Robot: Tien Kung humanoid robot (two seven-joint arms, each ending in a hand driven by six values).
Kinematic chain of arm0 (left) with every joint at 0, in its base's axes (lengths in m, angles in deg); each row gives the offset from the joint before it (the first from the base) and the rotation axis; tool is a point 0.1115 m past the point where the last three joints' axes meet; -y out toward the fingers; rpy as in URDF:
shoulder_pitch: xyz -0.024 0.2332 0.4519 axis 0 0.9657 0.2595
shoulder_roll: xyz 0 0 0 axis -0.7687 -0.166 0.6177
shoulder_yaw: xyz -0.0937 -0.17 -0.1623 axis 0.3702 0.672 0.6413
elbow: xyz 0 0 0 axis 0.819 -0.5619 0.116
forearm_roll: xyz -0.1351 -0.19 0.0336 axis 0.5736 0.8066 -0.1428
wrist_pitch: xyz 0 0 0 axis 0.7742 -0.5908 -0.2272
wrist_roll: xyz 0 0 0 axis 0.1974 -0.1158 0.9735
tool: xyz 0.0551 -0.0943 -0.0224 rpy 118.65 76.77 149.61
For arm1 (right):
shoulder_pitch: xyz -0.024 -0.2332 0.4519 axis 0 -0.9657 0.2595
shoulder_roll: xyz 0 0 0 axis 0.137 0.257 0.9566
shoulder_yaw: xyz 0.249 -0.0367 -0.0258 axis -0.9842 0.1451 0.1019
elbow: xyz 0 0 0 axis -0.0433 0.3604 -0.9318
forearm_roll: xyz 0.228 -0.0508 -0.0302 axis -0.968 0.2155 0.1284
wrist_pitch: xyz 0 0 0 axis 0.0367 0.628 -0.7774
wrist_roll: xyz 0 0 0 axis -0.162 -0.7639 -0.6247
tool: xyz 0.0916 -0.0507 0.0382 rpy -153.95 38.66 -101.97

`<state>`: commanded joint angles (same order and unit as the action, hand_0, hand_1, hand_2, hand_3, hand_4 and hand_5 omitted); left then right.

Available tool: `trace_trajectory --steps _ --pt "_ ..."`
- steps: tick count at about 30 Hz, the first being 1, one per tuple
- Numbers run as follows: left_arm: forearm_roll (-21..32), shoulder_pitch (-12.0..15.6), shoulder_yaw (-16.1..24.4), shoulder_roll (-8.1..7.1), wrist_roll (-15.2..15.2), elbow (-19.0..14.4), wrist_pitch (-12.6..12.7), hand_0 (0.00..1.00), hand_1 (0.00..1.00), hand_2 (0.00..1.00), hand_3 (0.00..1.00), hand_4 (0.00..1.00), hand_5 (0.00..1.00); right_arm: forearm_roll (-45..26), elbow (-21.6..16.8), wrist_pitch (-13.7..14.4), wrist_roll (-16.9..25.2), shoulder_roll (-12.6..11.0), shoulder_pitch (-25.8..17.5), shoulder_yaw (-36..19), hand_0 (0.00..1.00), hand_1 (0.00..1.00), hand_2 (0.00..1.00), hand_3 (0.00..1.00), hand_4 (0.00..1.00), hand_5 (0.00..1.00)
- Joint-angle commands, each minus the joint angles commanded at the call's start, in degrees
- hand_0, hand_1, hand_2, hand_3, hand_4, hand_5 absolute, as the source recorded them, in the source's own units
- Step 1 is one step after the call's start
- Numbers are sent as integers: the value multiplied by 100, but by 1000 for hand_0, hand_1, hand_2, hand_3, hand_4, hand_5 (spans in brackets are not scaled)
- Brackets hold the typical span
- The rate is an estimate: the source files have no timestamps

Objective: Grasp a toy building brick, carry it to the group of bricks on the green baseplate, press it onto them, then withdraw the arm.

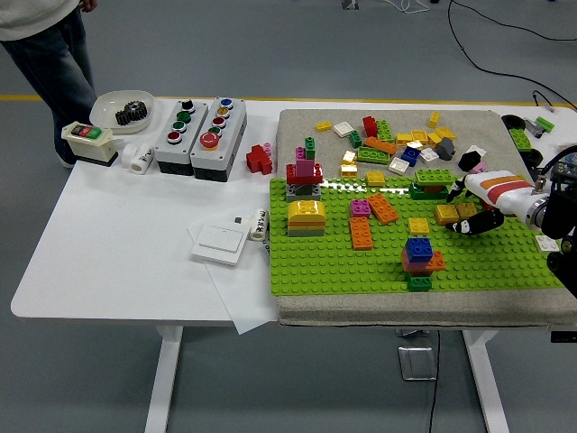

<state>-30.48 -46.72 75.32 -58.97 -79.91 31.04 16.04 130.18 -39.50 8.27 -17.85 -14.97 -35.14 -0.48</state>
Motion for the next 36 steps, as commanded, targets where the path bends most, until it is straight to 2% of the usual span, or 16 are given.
trace_trajectory --steps 15,27,28,33,34,36 --pt "67 -55 -38 -2 39 -4 7 741 727 726 591 644 671 33 133 45 37 72 19 1 692 662 717 664 837 449" --pt "80 -71 -50 -2 43 -7 9 741 727 726 589 645 670 -12 289 200 178 160 -40 -7 685 656 708 640 830 453" --pt "80 -72 -50 -2 43 -7 9 741 726 726 589 645 670 -14 293 207 186 160 -42 -6 665 633 684 586 803 455" --pt "103 -71 -67 -4 48 -12 17 741 726 726 589 645 670 -57 307 231 224 153 -52 -13 665 633 684 586 803 455" --pt "115 -70 -73 -4 52 -14 20 741 727 727 590 644 670 -69 304 221 229 148 -54 -13 636 615 642 541 768 449" --pt "128 -70 -80 -4 57 -14 23 741 727 727 590 644 670 -89 299 216 236 138 -55 -9 636 615 642 541 768 449"
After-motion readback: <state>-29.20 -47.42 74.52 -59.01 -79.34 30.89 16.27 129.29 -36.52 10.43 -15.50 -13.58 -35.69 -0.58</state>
